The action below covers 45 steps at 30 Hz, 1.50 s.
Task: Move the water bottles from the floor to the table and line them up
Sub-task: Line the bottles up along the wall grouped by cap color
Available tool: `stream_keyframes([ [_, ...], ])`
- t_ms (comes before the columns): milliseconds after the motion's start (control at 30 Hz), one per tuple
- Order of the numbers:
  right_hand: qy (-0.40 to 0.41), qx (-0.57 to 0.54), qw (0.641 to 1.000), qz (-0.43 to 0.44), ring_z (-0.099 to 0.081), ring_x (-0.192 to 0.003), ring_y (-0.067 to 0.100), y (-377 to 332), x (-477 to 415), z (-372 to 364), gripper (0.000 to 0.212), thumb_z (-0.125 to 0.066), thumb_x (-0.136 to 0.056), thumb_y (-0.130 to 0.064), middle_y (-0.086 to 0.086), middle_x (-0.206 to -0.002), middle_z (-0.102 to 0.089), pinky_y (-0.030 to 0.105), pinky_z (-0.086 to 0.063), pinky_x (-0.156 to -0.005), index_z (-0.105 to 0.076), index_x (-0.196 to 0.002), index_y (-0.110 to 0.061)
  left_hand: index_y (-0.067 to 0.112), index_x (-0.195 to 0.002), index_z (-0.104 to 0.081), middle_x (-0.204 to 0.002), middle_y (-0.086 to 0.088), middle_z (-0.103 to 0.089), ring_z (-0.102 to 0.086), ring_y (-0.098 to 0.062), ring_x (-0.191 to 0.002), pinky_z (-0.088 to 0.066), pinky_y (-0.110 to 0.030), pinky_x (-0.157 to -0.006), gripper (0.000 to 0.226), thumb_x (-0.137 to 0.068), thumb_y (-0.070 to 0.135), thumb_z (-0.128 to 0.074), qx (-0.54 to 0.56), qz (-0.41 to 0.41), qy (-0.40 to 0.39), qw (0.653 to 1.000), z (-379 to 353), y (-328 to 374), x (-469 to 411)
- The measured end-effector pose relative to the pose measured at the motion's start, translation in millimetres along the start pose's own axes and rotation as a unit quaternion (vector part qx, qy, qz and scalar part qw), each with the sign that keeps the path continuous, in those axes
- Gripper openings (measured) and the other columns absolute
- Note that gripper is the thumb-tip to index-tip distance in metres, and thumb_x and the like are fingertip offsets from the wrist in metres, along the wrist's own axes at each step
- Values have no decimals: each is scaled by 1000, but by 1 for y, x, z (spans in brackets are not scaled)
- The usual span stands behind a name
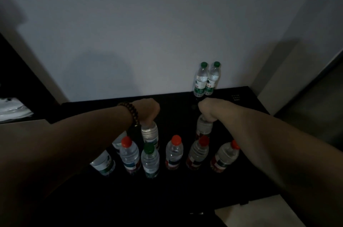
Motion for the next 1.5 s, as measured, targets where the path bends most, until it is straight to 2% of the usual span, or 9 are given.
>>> stream_keyframes([
  [167,89,-25,994,56,-66,-111,30,-33,-7,57,30,-60,-99,-22,17,-125,-68,28,-45,-77,-67,-121,-2,13,-54,-53,-53,-1,-49,-53,-20,-55,-44,-27,-51,35,-76,25,-78,-4,29,30,999,13,-31,-6],
  [333,161,-60,982,84,-64,-117,33,-64,-29,112,40,-60,-99,-27,19,-132,-64,28,-42,-77,-59,-131,-2,4,-88,-74,-89,-14,-72,-69,-28,-83,-60,-37,-74,22,-82,25,-74,33,72,73,994,31,-79,-14],
  [533,156,-71,978,116,-60,-124,30,-103,-75,162,52,-61,-102,-32,17,-141,-59,29,-47,-89,-53,-142,-1,9,-116,-71,-117,-15,-66,-63,-31,-108,-56,-41,-91,30,-91,26,-70,114,132,136,975,49,-149,-24],
  [700,149,-86,976,137,-61,-121,30,-126,-120,187,43,-63,-101,-29,17,-136,-62,25,-41,-80,-62,-133,-1,11,-118,-68,-120,-16,-64,-61,-32,-111,-54,-40,-91,29,-92,25,-68,160,168,177,956,50,-195,-35],
  [833,120,-139,974,136,-52,-132,31,-139,-154,194,49,-59,-104,-24,19,-148,-52,31,-41,-104,-50,-144,3,11,-122,-66,-122,-16,-63,-60,-33,-113,-51,-38,-89,30,-94,22,-65,172,189,189,948,50,-221,-51],
  [967,151,-118,969,155,-61,-121,35,-156,-172,209,34,-60,-99,-14,21,-134,-62,32,-43,-85,-62,-130,-1,12,-123,-65,-123,-15,-62,-60,-32,-112,-50,-36,-88,30,-94,19,-67,189,197,186,944,48,-238,-70],
  [1100,147,-89,972,160,-64,-117,33,-172,-189,218,37,-67,-93,-14,18,-133,-64,31,-46,-83,-64,-128,-3,12,-124,-64,-123,-16,-60,-60,-33,-110,-51,-37,-87,30,-95,15,-64,194,206,183,942,39,-252,-85],
  [1267,161,-105,966,172,-65,-94,32,-183,-206,232,21,-62,-93,-5,18,-118,-69,35,-52,-82,-69,-114,-3,12,-123,-61,-117,-15,-61,-61,-33,-104,-54,-40,-86,28,-94,11,-63,208,209,191,936,34,-271,-95],
  [1500,170,-126,963,168,-64,-116,34,-192,-222,237,31,-61,-99,-11,20,-130,-65,32,-45,-81,-64,-127,0,8,-122,-63,-122,-15,-63,-61,-32,-110,-53,-41,-93,29,-93,7,-63,220,211,198,932,32,-284,-110],
])
Point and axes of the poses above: each hand's wrist, its own x-axis away from the middle knuckle, its own z-axis out of the back of the hand, y = z × x, the point moved 9 cm from there along -x, towards the middle knuckle
